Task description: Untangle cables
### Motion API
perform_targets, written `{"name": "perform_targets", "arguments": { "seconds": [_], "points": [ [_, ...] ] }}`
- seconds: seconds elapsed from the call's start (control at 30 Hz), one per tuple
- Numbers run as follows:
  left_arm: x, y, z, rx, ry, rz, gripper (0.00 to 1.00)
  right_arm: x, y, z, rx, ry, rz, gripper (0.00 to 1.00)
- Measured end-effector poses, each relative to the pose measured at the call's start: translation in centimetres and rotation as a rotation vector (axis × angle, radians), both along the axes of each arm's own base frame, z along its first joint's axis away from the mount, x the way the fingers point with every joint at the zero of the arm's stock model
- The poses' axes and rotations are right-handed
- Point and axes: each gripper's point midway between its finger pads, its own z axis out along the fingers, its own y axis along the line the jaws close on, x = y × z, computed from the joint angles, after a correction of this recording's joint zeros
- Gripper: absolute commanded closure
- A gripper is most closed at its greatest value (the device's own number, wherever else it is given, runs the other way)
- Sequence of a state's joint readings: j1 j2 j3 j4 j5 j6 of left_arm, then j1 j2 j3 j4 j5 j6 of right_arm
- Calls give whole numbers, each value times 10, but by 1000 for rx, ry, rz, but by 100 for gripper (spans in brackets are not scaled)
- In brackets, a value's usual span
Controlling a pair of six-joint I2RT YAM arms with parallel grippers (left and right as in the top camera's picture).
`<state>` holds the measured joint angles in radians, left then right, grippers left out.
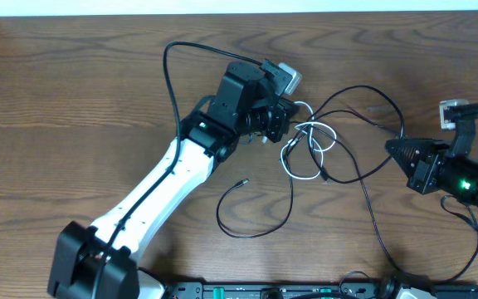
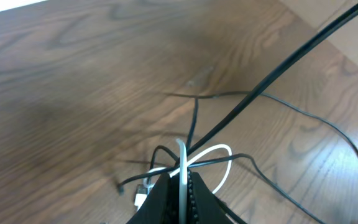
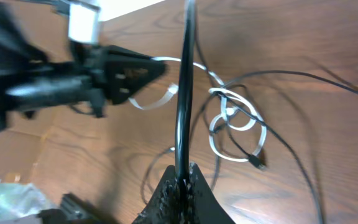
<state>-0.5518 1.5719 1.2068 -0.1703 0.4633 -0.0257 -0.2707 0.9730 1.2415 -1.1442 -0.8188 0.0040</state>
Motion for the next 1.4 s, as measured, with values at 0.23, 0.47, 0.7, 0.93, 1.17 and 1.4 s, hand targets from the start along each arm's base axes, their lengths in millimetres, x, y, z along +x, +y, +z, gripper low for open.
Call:
{"name": "perform_targets", "arguments": {
  "seconds": [0.23,0.47,0.7,0.93,1.17,1.4],
  "points": [
    [-1,18,22,9,-41,57,93,4,-20,-14,-113,32,-82,99],
    [0,43,34,17,-43,109,92,14,-40,-30,-198,82,-154,99],
    [-10,52,62,-3,-111,109,93,32,-59,-57,-249,184,-197,4],
    [-23,60,93,-32,-181,116,92,41,-60,-69,-239,227,-188,1],
    [-31,65,108,-48,-218,119,92,37,-16,-56,-146,161,1,1],
    [-37,69,117,-56,-236,122,92,34,27,-61,-219,141,145,1]
  ]
}}
